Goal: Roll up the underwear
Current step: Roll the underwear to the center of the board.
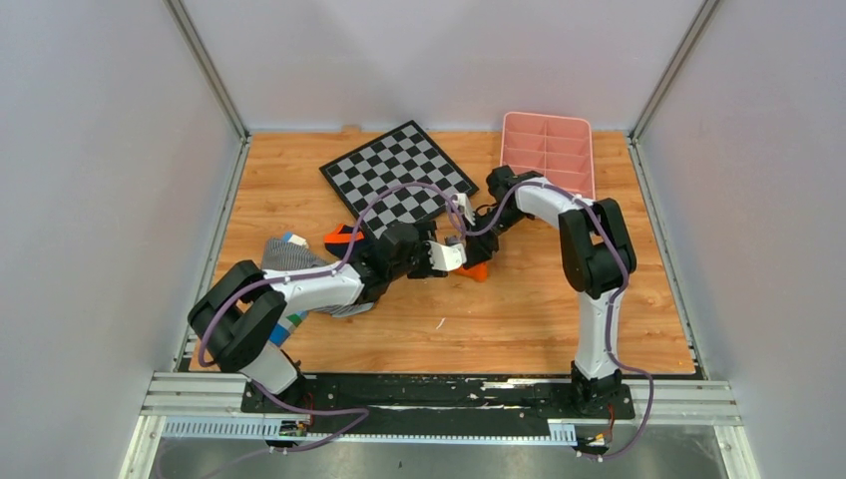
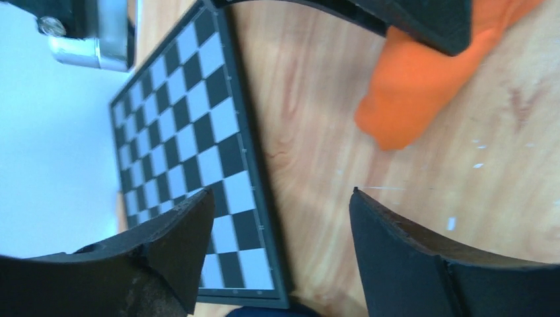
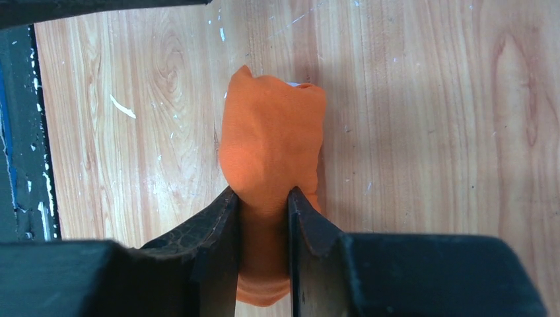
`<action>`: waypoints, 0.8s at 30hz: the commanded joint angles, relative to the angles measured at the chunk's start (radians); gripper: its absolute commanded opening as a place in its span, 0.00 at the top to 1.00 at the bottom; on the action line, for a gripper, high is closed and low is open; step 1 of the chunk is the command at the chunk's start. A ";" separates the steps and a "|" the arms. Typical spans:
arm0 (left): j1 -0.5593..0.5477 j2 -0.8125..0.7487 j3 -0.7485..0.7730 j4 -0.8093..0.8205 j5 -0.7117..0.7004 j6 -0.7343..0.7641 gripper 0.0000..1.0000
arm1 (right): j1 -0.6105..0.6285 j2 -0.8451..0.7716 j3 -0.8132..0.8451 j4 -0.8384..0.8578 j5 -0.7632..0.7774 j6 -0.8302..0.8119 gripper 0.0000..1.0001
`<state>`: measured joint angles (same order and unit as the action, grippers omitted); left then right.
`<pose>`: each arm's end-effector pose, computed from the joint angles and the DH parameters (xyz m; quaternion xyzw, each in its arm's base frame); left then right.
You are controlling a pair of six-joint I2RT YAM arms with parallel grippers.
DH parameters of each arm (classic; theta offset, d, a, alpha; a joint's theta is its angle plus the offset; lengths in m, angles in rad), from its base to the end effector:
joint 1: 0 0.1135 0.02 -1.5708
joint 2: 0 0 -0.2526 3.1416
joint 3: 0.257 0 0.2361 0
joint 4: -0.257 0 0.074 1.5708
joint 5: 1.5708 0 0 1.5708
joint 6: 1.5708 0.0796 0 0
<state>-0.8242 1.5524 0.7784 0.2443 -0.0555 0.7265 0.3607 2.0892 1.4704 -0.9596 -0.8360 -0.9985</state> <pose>0.2430 -0.2561 0.1718 0.5972 0.6290 -0.0002 0.4977 0.3207 0.1841 0.1220 -0.5732 0.7118 0.3865 0.1240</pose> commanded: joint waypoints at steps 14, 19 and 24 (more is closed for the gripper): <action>-0.107 0.128 0.072 0.084 0.081 0.215 0.18 | 0.014 0.172 -0.016 -0.123 0.225 0.018 0.87; -0.107 0.224 0.181 0.004 0.082 0.193 0.21 | 0.014 0.165 -0.026 -0.114 0.225 0.018 0.87; -0.097 0.293 0.249 -0.086 0.100 0.210 0.42 | 0.014 0.153 -0.042 -0.101 0.224 0.018 0.87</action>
<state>-0.9314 1.7981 0.9596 0.2203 0.0067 0.9401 0.3550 2.1361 1.5314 -1.0225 -0.8436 -0.9688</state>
